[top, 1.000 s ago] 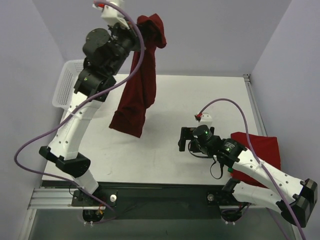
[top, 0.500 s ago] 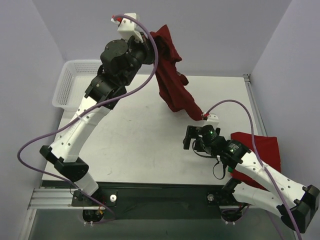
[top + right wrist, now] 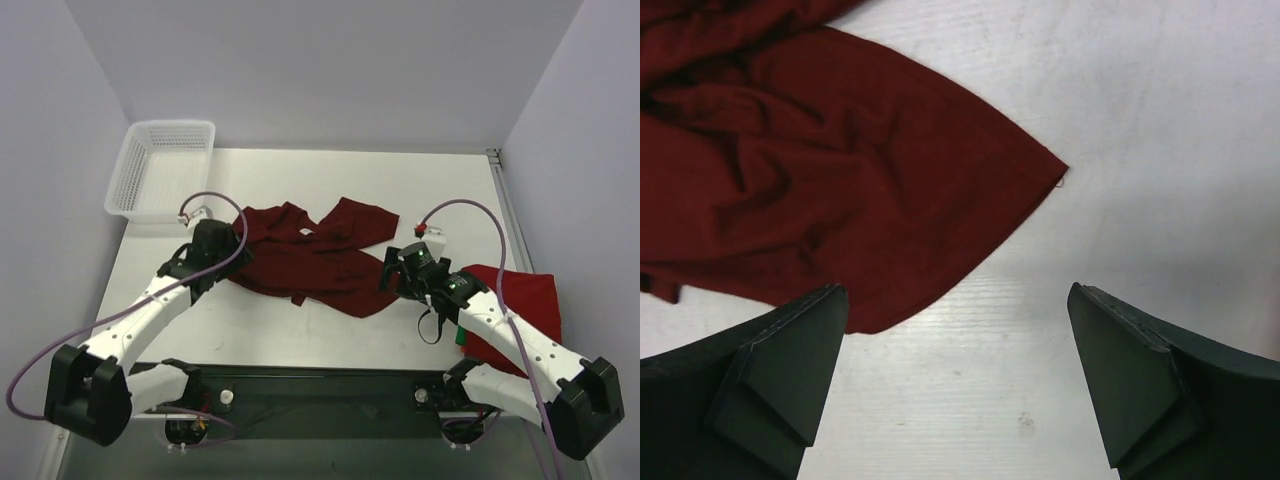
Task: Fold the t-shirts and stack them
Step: Move the tshirt to the center of the board, then flatten out the tshirt
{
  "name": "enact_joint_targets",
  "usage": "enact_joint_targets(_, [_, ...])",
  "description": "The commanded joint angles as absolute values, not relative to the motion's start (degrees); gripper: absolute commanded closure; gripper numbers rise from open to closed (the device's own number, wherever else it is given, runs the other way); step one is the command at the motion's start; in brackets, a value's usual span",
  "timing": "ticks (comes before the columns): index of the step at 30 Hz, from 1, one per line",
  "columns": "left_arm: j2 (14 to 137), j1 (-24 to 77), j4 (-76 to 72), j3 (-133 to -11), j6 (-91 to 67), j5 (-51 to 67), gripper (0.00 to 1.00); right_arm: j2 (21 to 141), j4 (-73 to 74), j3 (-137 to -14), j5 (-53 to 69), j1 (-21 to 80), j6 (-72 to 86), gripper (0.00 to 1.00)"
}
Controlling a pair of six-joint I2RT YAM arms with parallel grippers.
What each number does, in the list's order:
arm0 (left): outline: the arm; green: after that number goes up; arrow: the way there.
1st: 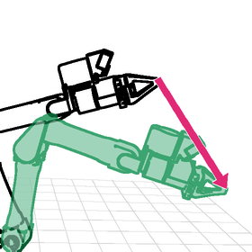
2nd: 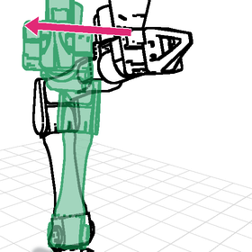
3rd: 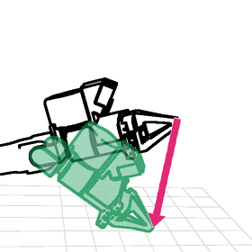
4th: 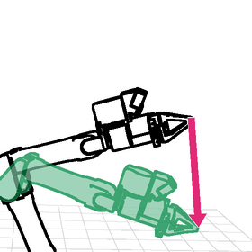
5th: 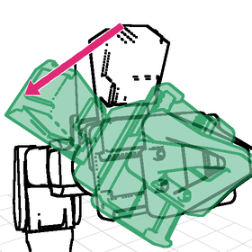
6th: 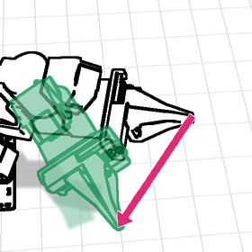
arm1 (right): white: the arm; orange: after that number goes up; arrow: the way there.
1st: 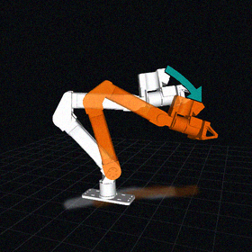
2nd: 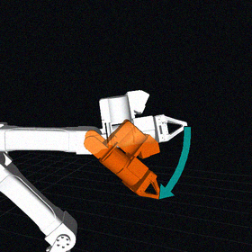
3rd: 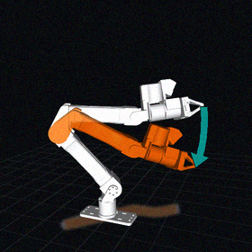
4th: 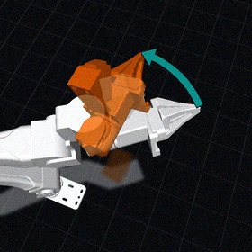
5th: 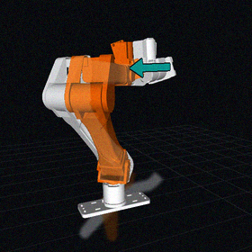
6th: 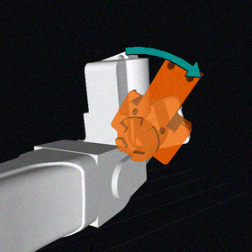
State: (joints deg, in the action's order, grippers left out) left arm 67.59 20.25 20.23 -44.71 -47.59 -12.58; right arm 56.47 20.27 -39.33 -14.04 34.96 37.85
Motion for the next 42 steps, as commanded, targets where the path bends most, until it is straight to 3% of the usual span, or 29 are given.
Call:
enact_joint_targets(1, [60.0,22.3,20.0,-42.2,-53.2,-10.5,0.32,59.7,18.2,-38.0,-13.6,32.8,37.7,0.03])
enact_joint_targets(8, [58.5,31.1,25.2,-36.0,-57.0,-15.9,0.39,66.5,10.9,-35.9,-0.5,20.7,33.8,0.16])
enact_joint_targets(12, [66.4,39.6,21.6,-36.0,-59.4,-17.2,0.43,72.0,8.4,-36.4,3.6,18.9,33.6,0.21])
enact_joint_targets(20, [79.0,43.2,6.2,-36.0,-56.3,-12.4,0.48,78.5,4.3,-35.7,2.8,18.5,35.1,0.27])
enact_joint_targets(32, [89.7,47.4,6.4,-41.5,-56.2,-14.4,0.55,83.6,1.9,-35.5,0.2,17.0,37.4,0.45])
enact_joint_targets(36, [89.6,48.0,6.6,-41.5,-56.4,-15.1,0.66,85.6,1.5,-36.6,0.2,17.0,37.4,0.6])
enact_joint_targets(38, [89.1,48.2,6.6,-41.3,-56.5,-15.0,0.8,86.1,1.7,-37.1,0.2,16.9,37.5,0.67])
enact_joint_targets(41, [87.1,48.8,6.9,-41.0,-56.5,-15.2,0.88,86.2,1.6,-37.4,0.2,17.0,37.8,0.83])
enact_joint_targets(42, [85.7,49.0,7.1,-40.5,-56.3,-15.2,0.9,86.3,1.7,-37.5,0.2,17.0,37.8,0.93])
